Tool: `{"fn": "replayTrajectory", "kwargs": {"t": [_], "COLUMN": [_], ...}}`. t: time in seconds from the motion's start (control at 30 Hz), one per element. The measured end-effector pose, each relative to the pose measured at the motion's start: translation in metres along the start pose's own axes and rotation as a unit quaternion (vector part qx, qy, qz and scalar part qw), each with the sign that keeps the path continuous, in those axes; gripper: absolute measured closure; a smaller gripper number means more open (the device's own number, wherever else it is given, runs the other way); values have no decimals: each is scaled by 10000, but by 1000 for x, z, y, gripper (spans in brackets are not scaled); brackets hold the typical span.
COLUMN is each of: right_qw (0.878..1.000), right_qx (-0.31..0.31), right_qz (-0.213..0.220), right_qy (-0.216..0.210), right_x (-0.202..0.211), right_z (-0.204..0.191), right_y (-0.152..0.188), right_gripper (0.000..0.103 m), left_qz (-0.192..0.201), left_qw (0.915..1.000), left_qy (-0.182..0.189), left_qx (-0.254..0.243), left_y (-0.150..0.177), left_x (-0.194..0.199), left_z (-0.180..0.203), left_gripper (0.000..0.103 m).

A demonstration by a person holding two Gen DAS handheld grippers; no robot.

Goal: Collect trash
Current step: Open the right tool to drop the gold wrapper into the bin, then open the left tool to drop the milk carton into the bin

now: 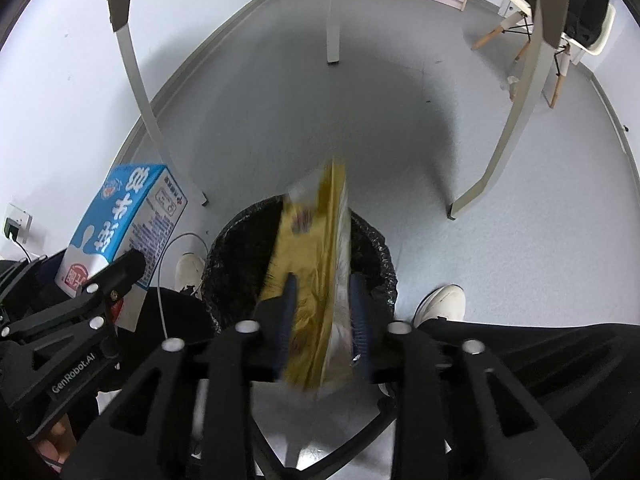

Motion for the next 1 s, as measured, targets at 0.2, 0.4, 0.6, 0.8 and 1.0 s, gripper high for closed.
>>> {"fn": "replayTrajectory", "kwargs": {"t": [0.2, 0.4, 0.6, 0.8, 1.0], "right_qw": [9997, 9990, 9971, 9957, 9947], "right_qx": [-183, -309, -579, -721, -851], "right_qz": [181, 261, 388, 425, 429], "right_qy": [49, 203, 293, 390, 398], "right_x": [10, 17, 25, 30, 30], "right_z": [16, 35, 61, 77, 88], "right_y": [1, 7, 12, 16, 20], "right_gripper": [36, 15, 8, 8, 8], "left_qz": [-81, -157, -182, -180, -194], "left_qw": [9999, 9997, 9989, 9979, 9970], "left_qy": [25, 104, 217, 329, 313], "left_qx": [-68, -162, -361, -521, -674], "left_y": [-1, 2, 5, 9, 12], "left_x": [-3, -6, -10, -9, -11], "left_z": [8, 22, 44, 60, 72], "left_gripper": [40, 40, 40, 40, 39]}}
Point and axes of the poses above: each gripper's, at about its wrist camera, not at the fingertips, and x roughly against the way its jaws point, z to its right, y to its underside, the point moved 8 cm from there along -x, roughly the way its jaws point, and after that the axes turned 6 degrees about x, right-handed, at the moved point
